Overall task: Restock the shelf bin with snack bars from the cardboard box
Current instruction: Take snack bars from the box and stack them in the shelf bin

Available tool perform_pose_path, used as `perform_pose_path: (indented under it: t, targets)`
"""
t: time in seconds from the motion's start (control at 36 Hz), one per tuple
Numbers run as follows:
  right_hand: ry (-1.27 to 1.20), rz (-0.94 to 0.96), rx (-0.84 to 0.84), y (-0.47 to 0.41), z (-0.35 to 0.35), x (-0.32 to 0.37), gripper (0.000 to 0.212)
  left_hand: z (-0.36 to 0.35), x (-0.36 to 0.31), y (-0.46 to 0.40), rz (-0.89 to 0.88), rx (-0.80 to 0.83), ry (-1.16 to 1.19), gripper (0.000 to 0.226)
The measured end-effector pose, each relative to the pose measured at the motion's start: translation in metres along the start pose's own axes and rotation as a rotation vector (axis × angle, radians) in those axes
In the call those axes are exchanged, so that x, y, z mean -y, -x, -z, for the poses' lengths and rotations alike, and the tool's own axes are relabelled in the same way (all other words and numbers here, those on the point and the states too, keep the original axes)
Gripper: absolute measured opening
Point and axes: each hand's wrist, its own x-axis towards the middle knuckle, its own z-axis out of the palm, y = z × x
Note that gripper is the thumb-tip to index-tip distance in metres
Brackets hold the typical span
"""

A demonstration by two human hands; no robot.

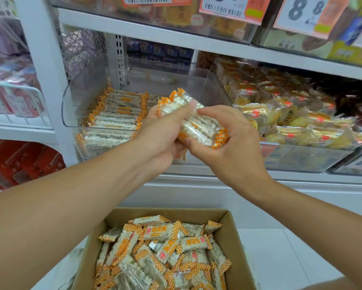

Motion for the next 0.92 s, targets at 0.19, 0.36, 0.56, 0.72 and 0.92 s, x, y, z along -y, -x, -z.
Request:
perform_pose_path:
  t: [0.19, 0.36, 0.56, 0.72, 0.92]
  targets:
    - [0.02, -0.178, -0.082, -0.027, 0.011, -0.008, 0.039, 0.047, -0.04, -0.023, -0.473, -0.117, -0.927, 0.041]
    - [0.392, -0.174, 0.06, -0.071, 0.001, 0.001, 0.042, 0.107, -0.036, -0.037, -0.496, 0.082, -1.851, 0.047]
    - [0.918, -0.157, 0.314, -0.112, -0.06, -0.017, 0.029, 0.104, -0.034, -0.038, -0.422, 0.048, -1.948, 0.054]
    - [0.98, -0.181, 0.481, -0.129, -0.082, -0.034, 0.03, 0.108, -0.033, -0.042, -0.476, 0.061, -1.961, 0.054]
    - [0.839, -0.272, 0.504, -0.143, -0.098, -0.071, 0.039, 0.109, -0.031, -0.045, -0.526, 0.053, -1.902, 0.056]
